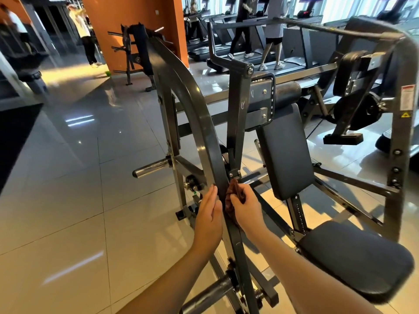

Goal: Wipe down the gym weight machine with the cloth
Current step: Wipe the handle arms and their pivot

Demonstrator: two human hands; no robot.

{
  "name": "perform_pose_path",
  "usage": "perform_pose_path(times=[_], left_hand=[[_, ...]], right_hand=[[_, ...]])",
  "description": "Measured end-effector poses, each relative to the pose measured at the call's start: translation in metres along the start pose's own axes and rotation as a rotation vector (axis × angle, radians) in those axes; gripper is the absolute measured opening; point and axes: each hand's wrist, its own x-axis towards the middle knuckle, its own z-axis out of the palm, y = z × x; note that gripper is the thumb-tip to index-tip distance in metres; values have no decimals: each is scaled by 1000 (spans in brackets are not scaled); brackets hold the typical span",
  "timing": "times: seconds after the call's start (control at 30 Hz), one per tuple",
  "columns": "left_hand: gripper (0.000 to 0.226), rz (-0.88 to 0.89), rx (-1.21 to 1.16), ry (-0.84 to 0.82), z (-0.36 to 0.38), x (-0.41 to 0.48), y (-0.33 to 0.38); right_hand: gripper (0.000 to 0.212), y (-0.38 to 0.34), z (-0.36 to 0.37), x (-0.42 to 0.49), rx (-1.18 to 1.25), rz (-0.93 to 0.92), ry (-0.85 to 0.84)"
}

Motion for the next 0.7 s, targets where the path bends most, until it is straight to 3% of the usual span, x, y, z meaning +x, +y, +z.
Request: perform_pose_path(times=[0.2, 0.4, 0.5, 0.6, 0.7], left_hand=[[41, -46, -92, 29, 3, 2, -6], [43, -69, -57, -7, 4, -4, -14], [43, -58, -11, -14, 2, -4, -16], [43, -41, -6, -18, 0, -3, -13], [45, -56, -29, 22, 3, 1, -8]], right_hand=[[35, -49, 13, 18, 45, -190, 28], [37, 15, 14, -16, -7, -40, 53], [46, 13, 9, -19, 8, 41, 96], [55, -8, 5, -5, 54, -13, 90], [42, -21, 17, 0, -26, -136, 118]])
